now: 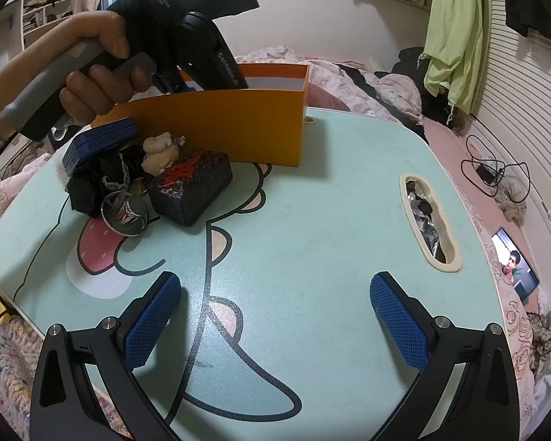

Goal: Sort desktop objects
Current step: 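Grasp the brown card box printed with a spade with the left gripper, then carry the brown card box out and set it on the table, left gripper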

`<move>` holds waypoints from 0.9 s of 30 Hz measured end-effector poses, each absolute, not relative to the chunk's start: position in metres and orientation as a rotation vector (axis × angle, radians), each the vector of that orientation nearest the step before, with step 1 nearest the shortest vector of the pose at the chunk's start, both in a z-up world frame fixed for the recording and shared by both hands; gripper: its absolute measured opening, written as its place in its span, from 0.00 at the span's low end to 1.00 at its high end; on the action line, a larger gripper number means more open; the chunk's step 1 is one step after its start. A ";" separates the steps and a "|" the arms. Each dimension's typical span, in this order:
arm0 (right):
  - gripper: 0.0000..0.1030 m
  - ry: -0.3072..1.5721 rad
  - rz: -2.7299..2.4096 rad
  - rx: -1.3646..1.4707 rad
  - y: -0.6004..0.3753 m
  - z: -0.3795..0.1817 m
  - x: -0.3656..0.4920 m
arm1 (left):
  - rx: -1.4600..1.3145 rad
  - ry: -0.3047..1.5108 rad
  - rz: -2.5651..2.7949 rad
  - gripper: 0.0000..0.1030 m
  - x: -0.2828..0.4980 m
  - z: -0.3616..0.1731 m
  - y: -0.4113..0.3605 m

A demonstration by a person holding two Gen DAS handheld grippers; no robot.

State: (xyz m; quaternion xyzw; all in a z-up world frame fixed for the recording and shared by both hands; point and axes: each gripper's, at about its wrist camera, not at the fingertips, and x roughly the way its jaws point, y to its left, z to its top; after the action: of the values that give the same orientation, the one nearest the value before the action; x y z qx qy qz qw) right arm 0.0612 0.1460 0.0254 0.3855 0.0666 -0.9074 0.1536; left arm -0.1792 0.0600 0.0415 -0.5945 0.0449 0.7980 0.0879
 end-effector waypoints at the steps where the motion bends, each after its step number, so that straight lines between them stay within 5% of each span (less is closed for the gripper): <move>1: 1.00 0.192 -2.602 1.106 0.146 0.025 0.062 | -1.741 0.120 2.397 0.38 -0.178 0.048 0.056; 10: 1.00 0.192 -2.602 1.106 0.146 0.025 0.062 | -1.373 -0.086 2.498 0.38 -0.109 0.133 0.030; 16: 1.00 0.192 -2.602 1.107 0.146 0.026 0.063 | -1.320 -0.082 2.490 0.39 -0.064 0.106 0.030; 18: 1.00 0.191 -2.602 1.106 0.146 0.025 0.063 | -1.277 -0.108 2.471 0.49 -0.053 0.093 0.030; 20: 1.00 0.192 -2.602 1.106 0.146 0.025 0.063 | -1.268 -0.128 2.455 0.69 -0.048 0.086 0.026; 24: 1.00 0.191 -2.603 1.106 0.146 0.025 0.063 | -1.251 -0.184 2.504 0.71 -0.024 0.080 0.008; 27: 1.00 0.192 -2.604 1.106 0.146 0.025 0.063 | -1.179 -0.127 2.558 0.83 0.007 0.080 -0.002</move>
State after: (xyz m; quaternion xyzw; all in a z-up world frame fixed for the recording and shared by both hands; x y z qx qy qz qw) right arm 0.0633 0.1458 0.0250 0.3856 0.0668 -0.9075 0.1525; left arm 0.0075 -0.0015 0.0795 -0.4128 -0.0445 0.8955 0.1601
